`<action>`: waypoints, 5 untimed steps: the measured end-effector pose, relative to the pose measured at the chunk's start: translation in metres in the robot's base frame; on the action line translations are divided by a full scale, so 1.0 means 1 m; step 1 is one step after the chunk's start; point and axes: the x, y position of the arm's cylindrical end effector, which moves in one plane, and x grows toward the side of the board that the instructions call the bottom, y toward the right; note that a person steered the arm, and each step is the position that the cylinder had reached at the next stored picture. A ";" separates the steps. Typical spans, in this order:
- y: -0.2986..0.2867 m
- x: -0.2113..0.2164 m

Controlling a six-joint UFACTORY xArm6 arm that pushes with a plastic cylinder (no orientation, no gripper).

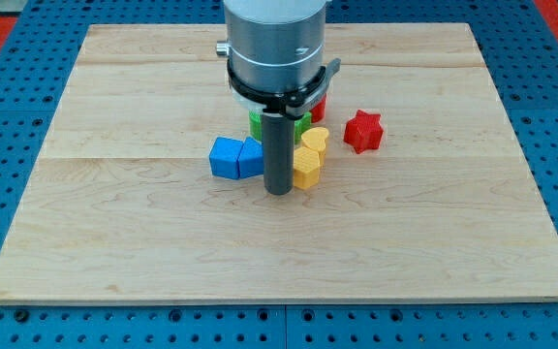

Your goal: Move red star to the right of red circle

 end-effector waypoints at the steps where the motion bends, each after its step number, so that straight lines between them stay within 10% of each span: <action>1: 0.010 -0.009; 5: 0.117 -0.024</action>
